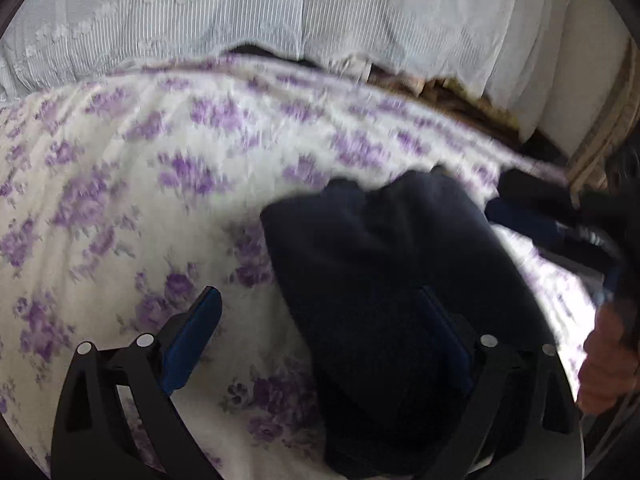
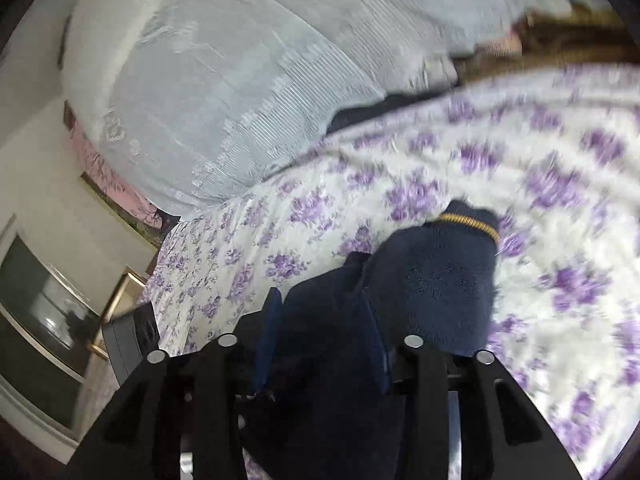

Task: Fold small clothes
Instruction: 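Grasp the folded navy cardigan bundle with the right gripper, then lift the navy bundle with the right gripper and carry it across the bed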

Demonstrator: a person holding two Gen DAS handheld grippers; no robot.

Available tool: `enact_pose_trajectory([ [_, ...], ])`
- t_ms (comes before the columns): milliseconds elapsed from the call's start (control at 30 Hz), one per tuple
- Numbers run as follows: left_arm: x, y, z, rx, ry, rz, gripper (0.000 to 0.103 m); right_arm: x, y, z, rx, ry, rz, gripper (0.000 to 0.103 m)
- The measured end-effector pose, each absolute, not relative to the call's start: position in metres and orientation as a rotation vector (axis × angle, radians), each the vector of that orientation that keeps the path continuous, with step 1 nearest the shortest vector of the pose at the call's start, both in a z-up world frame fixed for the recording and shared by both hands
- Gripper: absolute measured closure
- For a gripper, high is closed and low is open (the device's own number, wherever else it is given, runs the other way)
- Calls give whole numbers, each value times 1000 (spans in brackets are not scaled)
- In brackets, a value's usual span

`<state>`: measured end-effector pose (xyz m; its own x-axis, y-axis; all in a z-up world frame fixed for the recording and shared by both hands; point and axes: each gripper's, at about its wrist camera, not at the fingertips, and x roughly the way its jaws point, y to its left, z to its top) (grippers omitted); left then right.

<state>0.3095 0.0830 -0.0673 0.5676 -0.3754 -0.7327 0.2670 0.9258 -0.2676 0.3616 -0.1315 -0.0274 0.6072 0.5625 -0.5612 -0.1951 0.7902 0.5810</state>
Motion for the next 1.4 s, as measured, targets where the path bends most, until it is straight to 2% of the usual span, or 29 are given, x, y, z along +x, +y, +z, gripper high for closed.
enact_pose_trajectory([
  [67, 315, 86, -82, -160, 932, -390, 4, 379, -144, -55, 549, 854, 405, 65],
  [100, 315, 86, -83, -162, 932, -399, 4, 387, -158, -74, 621, 890, 375, 94],
  [133, 315, 85, -83, -151, 927, -395, 4, 388, -173, -88, 716, 895, 361, 103],
  [200, 313, 81, -84, -124, 915, -393, 4, 383, -194, -108, 844, 862, 440, 103],
  [300, 313, 83, -83, -140, 911, -397, 4, 369, -194, -98, 775, 838, 431, 102],
  [367, 311, 85, -78, -144, 898, -392, 4, 358, -189, -81, 726, 832, 394, 92],
  [433, 304, 89, -63, -157, 846, -393, 5, 334, -177, -53, 629, 783, 428, 74],
  [500, 299, 96, -48, -218, 787, -448, 5, 308, -163, -33, 561, 755, 513, 64],
  [600, 297, 104, -41, -299, 788, -513, 5, 277, -144, -26, 496, 776, 633, 60],
  [667, 305, 98, -59, -248, 877, -460, 5, 266, -141, -47, 506, 846, 653, 64],
  [733, 316, 88, -88, -188, 986, -417, 4, 260, -149, -72, 506, 852, 637, 103],
  [833, 308, 79, -80, -120, 934, -402, 4, 266, -173, -97, 703, 883, 672, 103],
  [1000, 311, 80, -81, -142, 944, -412, 4, 260, -161, -91, 575, 846, 638, 103],
  [1200, 306, 82, -76, -140, 932, -413, 5, 252, -172, -88, 631, 858, 631, 102],
  [1267, 303, 85, -66, -155, 906, -432, 5, 261, -168, -67, 600, 853, 625, 94],
  [1333, 296, 90, -51, -200, 843, -495, 5, 276, -162, -48, 565, 824, 613, 70],
  [1400, 290, 90, -44, -214, 814, -550, 5, 299, -158, -33, 563, 810, 596, 69],
])
